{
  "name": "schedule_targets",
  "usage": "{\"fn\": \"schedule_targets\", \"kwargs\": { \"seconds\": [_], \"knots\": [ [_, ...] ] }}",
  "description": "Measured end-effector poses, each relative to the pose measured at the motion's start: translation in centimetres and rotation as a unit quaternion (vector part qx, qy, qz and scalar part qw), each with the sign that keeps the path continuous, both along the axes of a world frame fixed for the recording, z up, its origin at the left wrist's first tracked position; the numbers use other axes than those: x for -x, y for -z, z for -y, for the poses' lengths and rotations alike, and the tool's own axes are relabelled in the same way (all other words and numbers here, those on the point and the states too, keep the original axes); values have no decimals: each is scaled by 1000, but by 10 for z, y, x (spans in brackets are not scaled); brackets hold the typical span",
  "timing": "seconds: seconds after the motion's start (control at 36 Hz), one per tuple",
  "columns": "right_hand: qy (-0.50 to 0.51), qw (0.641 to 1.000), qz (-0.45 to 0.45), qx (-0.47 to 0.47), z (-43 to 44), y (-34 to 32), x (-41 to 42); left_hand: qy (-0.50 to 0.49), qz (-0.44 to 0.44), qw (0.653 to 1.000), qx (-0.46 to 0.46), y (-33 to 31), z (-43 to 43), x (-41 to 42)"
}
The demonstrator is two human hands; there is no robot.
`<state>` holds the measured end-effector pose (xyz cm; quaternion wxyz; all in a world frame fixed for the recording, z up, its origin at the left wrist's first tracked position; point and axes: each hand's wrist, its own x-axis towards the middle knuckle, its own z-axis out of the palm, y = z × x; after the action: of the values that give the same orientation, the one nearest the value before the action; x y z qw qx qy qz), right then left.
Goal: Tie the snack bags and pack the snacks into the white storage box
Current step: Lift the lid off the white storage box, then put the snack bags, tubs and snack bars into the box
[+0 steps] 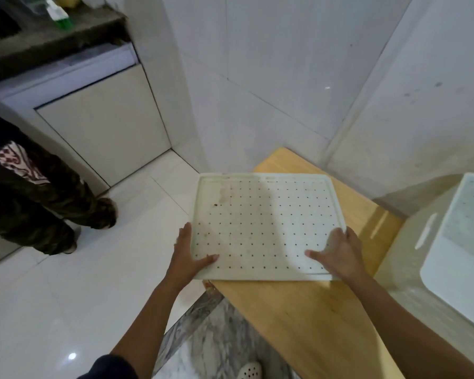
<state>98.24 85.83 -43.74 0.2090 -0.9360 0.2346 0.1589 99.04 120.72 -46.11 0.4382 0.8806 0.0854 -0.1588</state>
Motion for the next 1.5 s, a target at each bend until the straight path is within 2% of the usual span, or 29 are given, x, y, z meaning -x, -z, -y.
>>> {"fn": "schedule_targets", "kwargs": {
  "seconds": [0.17,0.39,0.58,0.72,0.81,0.92,1.14,1.31,1.5],
  "knots": [
    [-3,1000,-14,6,-5,0,8,28,0,999,-43,-1,2,0],
    [-22,999,-14,-32,-14,-30,20,13,2,999,-52,-41,9,2],
    [-93,990,58,-90,-29,-102,28,39,59,996,-56,-111,31,3],
    [-125,978,146,-82,-18,-162,52,92,117,988,-35,-170,76,9],
    [-108,970,205,-69,9,-195,81,134,155,978,-41,-200,116,17],
    [-46,968,241,-45,66,-223,139,194,184,964,-20,-225,186,41],
    [111,968,224,6,184,-232,301,342,199,918,22,-241,350,139],
    [251,947,198,31,257,-223,461,479,178,858,55,-234,470,264],
    [379,911,154,40,297,-194,632,607,172,773,66,-220,568,405]
  ]
}}
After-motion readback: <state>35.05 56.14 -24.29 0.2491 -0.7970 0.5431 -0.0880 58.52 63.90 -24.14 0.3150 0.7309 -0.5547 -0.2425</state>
